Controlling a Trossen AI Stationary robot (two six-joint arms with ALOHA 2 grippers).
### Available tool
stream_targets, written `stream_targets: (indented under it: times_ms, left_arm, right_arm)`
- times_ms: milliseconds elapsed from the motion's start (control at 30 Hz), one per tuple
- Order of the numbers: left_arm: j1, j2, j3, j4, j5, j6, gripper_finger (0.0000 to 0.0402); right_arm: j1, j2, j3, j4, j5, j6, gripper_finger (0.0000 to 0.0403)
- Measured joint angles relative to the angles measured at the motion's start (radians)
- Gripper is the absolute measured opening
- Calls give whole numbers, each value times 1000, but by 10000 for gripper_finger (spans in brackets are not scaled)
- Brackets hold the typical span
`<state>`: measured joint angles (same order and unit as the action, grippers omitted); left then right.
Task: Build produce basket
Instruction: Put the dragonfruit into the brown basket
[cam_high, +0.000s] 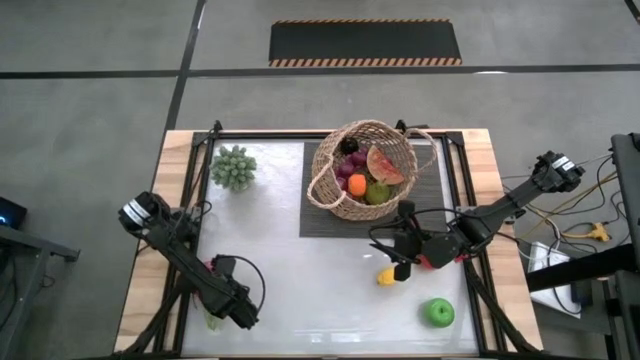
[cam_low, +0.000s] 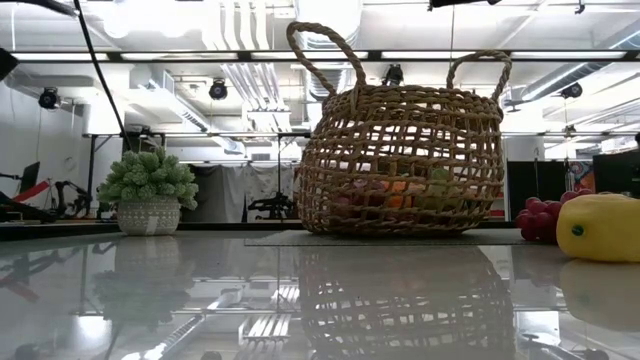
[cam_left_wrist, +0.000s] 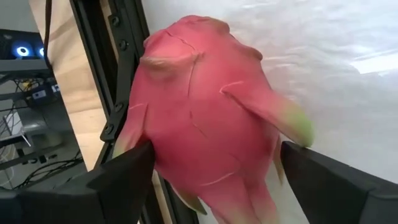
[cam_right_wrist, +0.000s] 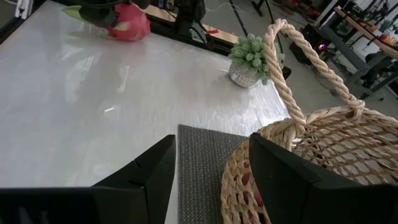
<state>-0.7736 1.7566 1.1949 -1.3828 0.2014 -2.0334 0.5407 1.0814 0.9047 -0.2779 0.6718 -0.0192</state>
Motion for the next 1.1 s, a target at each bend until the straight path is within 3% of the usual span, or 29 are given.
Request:
stream_targets:
  times_ms: [433, 500, 633, 800, 967, 1100]
  left_arm:
    - [0, -14, 9, 6, -47, 34, 199]
    - [-2, -30, 36, 18, -145, 46, 194]
    - [-6, -63, 105, 45, -487, 111, 192]
    - [-5, -106, 137, 115, -836, 283, 191]
    - [1, -115, 131, 316, -1121, 597, 191]
    - [31, -115, 124, 565, -1219, 980, 191]
  right_arm:
    - [0, 1, -10, 0, -1, 20, 189]
    - [0, 1, -15, 0, -1, 27, 189]
    - [0, 1, -34, 7, -1, 49, 189]
    - [0, 1, -103, 164, -3, 73, 191]
    - [-1, 1, -162, 367, -86, 73, 217]
    - [0, 1, -212, 555, -134, 31, 251]
